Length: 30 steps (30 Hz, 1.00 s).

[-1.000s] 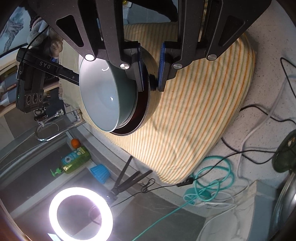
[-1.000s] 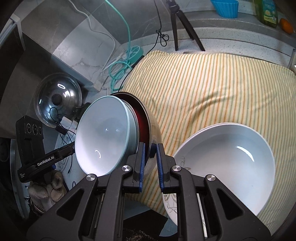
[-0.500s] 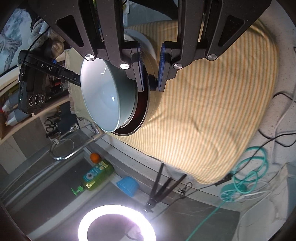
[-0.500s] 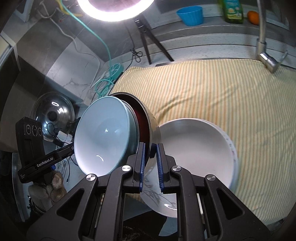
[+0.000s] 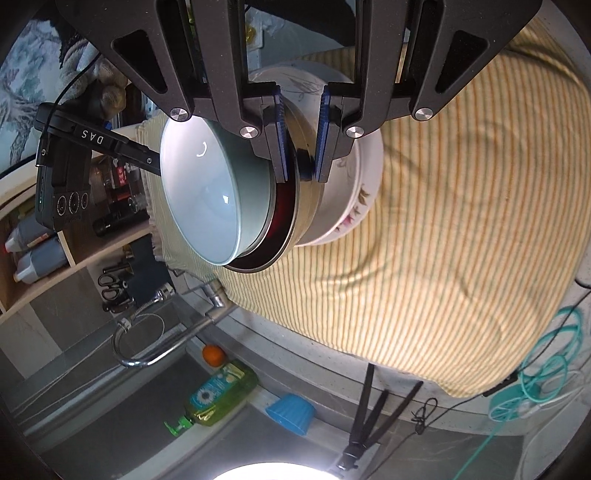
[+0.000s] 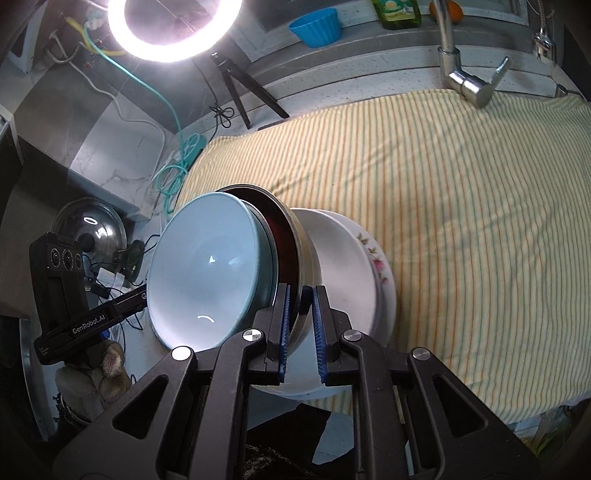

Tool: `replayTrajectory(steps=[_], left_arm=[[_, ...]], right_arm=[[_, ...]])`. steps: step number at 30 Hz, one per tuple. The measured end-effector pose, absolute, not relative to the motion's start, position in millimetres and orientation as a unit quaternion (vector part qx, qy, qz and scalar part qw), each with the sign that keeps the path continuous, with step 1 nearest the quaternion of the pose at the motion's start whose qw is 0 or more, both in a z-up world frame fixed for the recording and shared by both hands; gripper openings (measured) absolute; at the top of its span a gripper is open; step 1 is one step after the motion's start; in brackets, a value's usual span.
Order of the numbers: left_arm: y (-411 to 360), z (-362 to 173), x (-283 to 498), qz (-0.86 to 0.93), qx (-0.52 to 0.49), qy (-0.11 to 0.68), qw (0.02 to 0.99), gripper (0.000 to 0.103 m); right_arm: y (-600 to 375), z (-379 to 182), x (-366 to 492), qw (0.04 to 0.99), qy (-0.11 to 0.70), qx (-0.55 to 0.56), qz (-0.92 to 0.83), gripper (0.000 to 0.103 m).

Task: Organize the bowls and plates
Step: 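Lift the nested bowl stack with both grippers and carry it over the plates, then lower the nested bowl stack onto the plate stack with both grippers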

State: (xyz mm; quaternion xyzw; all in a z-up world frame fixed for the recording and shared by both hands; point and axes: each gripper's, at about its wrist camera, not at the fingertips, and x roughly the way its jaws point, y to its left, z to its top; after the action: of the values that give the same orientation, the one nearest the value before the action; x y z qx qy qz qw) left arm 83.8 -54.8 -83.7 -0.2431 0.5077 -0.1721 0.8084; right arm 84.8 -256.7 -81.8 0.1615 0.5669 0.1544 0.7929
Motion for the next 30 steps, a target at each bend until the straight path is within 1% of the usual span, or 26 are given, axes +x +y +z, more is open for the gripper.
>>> replayTrajectory(steps=[30], left_arm=[[-69.2,-91.8,85.4,-0.163,-0.236,0.524,0.802,0.011]], right_arm=[[-268.6,-100.2,78.2,0.777,0.586,0.169,0.157,0.014]])
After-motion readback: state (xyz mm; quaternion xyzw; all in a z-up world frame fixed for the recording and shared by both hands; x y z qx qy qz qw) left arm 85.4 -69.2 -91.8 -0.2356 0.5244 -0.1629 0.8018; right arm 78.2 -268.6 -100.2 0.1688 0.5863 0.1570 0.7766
